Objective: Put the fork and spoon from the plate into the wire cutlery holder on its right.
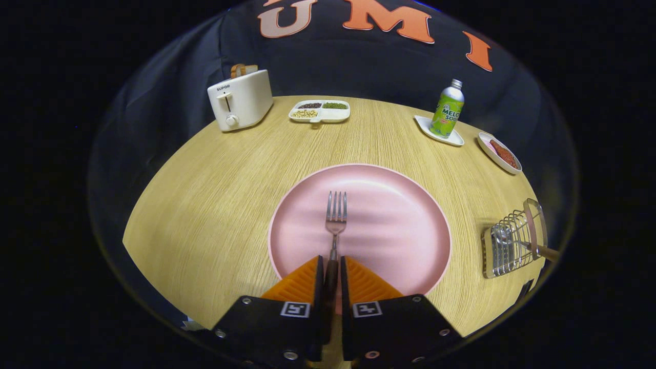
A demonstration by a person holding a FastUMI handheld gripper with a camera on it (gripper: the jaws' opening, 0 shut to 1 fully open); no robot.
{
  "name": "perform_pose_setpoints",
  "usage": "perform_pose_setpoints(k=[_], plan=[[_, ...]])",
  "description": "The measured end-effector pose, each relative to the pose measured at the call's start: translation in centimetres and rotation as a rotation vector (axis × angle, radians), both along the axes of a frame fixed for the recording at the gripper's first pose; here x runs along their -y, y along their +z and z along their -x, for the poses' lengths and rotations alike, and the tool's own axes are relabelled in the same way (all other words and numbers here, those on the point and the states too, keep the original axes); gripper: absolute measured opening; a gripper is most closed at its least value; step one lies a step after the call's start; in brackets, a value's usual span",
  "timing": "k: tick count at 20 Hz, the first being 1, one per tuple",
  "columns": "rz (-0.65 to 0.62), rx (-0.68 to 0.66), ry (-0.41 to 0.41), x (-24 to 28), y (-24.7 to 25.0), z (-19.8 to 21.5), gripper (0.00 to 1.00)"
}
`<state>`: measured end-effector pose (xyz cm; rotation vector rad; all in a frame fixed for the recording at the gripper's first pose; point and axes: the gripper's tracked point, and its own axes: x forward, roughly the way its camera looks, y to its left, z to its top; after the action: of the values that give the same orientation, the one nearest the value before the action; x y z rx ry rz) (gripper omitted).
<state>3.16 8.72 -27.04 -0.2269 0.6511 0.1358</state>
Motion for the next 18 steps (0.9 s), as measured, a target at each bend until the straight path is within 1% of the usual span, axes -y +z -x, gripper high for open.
perform_pose_setpoints(k=[2,3,9,12,18], plan=[[-0.024,-0.006,-0.001,-0.1,0.2,0.1,0.06],[-0.032,-0.011,0.006,0.0,0.4,0.1,0.05],[-0.030,-0.026,0.031,2.8,3.5,1.3,0.05],[-0.049,-0.034,0.040,4.5,5.4,2.1,0.05],[-0.047,-0.011,0.004,8.8,9.1,3.0,0.05]])
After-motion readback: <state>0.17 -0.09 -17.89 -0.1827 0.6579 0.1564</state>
